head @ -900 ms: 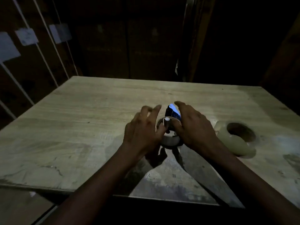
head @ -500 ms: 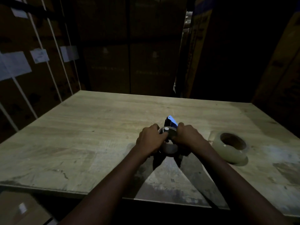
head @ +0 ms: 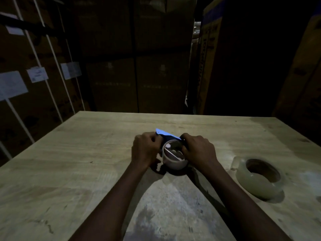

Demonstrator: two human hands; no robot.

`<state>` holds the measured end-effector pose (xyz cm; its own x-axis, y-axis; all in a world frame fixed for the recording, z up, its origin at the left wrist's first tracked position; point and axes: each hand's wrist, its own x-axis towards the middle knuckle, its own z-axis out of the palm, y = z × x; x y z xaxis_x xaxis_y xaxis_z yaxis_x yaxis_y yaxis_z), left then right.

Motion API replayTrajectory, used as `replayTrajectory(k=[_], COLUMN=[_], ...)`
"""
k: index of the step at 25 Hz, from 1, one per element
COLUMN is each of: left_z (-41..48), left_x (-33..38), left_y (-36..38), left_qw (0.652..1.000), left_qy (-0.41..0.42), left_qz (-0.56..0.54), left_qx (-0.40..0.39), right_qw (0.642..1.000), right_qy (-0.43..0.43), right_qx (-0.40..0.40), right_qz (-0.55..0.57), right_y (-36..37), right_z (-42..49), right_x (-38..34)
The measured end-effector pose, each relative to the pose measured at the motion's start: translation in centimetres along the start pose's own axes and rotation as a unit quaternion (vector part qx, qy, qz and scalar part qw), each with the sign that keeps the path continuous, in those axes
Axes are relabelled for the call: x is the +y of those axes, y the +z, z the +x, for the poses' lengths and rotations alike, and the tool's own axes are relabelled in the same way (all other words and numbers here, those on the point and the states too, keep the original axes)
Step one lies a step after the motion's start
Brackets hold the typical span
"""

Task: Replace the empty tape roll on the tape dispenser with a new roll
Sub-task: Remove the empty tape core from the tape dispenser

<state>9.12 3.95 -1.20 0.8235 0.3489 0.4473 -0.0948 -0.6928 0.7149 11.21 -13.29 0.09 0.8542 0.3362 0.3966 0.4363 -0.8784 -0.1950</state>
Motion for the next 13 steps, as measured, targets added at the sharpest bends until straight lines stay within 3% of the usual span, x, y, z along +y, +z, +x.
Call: replayTrajectory(k=[3, 7, 10, 13], left_z=[1.6, 1.1, 1.4, 1.1], left_x=[-1.6, -0.7, -0.2, 0.2], left_y=[-0.9, -0.3, -0.2, -0.3], left_qw=[0.996, 0.995, 0.995, 0.965], left_qy=[0.006, 0.072, 0.067, 0.030], left_qz=[-0.038, 0.026, -0.023, -0.072], left_qx=[0.081, 0.071, -0.075, -0.250], right_qw=[0.998, 0.993, 0.986, 0.978], right_qy=[-0.058, -0.113, -0.138, -0.156], right_qx=[0.015, 0.036, 0.089, 0.134], right_qz=[-0.013, -0.021, -0.012, -0.014], right_y=[-0.3, -0.7, -0.3, 0.3], right_z=[0.1, 0.2, 0.1, 0.4], right_x=[-0.2, -0.2, 0.3, 0.6])
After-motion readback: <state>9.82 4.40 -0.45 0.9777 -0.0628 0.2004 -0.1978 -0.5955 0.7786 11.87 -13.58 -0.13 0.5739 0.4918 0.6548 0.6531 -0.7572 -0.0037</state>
